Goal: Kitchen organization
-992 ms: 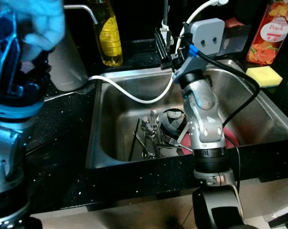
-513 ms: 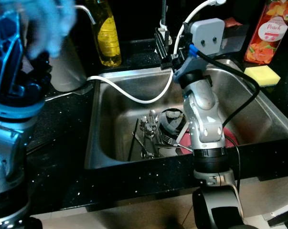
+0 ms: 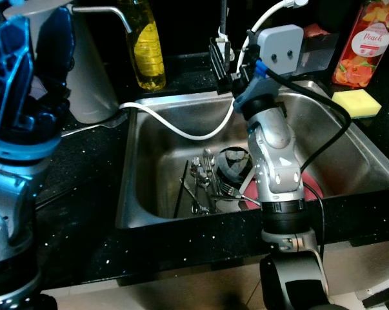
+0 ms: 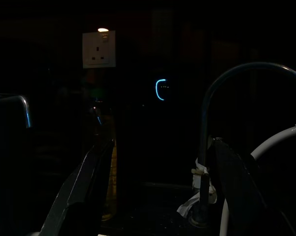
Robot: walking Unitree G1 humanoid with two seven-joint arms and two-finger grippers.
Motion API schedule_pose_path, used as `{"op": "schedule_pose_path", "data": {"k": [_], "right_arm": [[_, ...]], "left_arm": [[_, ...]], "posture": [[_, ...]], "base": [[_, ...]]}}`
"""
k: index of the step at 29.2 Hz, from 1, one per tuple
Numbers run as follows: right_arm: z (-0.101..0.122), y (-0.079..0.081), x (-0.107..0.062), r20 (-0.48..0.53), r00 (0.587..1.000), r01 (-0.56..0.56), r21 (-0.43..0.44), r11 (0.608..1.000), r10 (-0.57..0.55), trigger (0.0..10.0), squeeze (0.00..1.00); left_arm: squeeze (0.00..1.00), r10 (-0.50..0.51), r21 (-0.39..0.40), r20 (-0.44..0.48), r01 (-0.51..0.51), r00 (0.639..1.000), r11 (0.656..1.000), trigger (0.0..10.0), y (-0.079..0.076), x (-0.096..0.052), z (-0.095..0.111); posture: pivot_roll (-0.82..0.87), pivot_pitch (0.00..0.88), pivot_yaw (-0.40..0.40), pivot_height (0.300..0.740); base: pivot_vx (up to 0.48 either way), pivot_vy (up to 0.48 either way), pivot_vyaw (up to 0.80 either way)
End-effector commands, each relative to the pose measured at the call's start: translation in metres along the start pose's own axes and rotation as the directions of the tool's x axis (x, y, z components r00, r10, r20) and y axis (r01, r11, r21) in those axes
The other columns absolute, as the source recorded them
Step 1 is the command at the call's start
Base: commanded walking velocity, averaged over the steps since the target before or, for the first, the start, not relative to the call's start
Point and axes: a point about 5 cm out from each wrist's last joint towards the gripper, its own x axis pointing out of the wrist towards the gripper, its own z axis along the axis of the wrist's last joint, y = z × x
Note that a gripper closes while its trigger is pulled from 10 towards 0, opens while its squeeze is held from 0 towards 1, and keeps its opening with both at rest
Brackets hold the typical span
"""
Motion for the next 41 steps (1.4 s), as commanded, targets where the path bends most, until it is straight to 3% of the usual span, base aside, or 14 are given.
{"op": "schedule_pose_path", "data": {"k": [1,41], "right_arm": [[-0.003,-0.0001,-0.0002,-0.01,1.0,0.007,0.002,1.0,-0.007,10.0,0.0],[-0.0034,-0.0004,-0.0007,-0.011,1.0,0.009,0.001,1.0,-0.009,10.0,0.0]], "left_arm": [[0.0,-0.005,0.01,-0.011,0.005,1.0,1.0,10.0,-0.0016,0.0002,0.0007],[0.0,0.0,0.012,-0.021,0.0,1.0,1.0,10.0,-0.0008,-0.0001,-0.0008]], "posture": [[-0.06,0.0,0.072,0.74],[-0.06,0.0,0.073,0.74]], "base": [[0.0,0.0,0.0],[0.0,0.0,0.0]]}}
